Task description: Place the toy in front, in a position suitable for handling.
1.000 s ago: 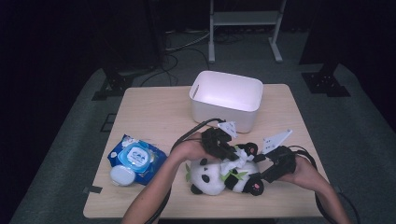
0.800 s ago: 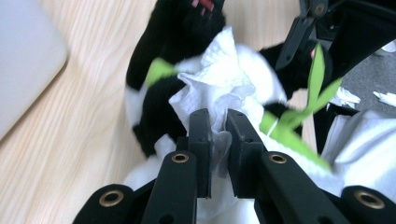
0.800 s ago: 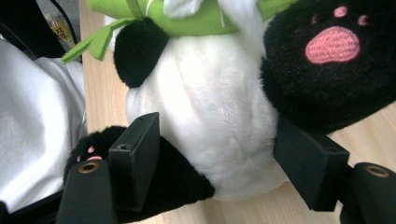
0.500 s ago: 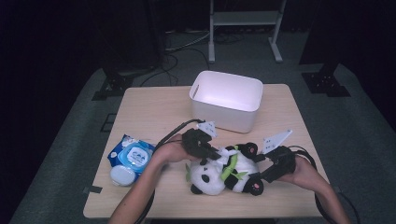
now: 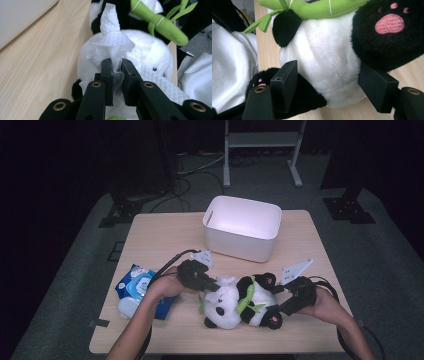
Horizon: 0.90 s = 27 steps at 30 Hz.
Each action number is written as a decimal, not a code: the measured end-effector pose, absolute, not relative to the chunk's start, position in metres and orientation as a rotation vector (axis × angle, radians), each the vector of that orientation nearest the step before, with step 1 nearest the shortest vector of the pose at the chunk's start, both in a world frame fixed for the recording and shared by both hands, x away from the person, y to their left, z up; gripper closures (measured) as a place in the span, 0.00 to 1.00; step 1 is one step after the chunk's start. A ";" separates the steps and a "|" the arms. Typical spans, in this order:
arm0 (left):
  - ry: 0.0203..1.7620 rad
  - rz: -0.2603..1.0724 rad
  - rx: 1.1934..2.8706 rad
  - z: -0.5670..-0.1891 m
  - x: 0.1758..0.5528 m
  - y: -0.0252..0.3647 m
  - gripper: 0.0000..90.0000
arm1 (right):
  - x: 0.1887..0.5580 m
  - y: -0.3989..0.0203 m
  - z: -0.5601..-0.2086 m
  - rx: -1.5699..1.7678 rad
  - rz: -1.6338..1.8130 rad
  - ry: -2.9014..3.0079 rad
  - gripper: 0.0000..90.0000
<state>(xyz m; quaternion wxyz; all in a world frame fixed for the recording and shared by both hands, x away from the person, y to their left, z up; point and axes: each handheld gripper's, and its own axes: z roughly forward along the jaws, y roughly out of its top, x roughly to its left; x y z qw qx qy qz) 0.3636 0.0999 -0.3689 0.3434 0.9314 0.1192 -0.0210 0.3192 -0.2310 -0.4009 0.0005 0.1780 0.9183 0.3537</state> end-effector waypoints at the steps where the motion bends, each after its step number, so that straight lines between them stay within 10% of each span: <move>1: 0.320 -0.057 2.418 -0.370 0.363 0.102 0.90 | 0.319 -0.231 -0.401 0.557 1.112 2.884 0.34; 27: 0.326 -0.074 2.390 -0.377 0.354 0.117 0.90 | 0.322 -0.229 -0.402 0.599 1.120 2.866 0.35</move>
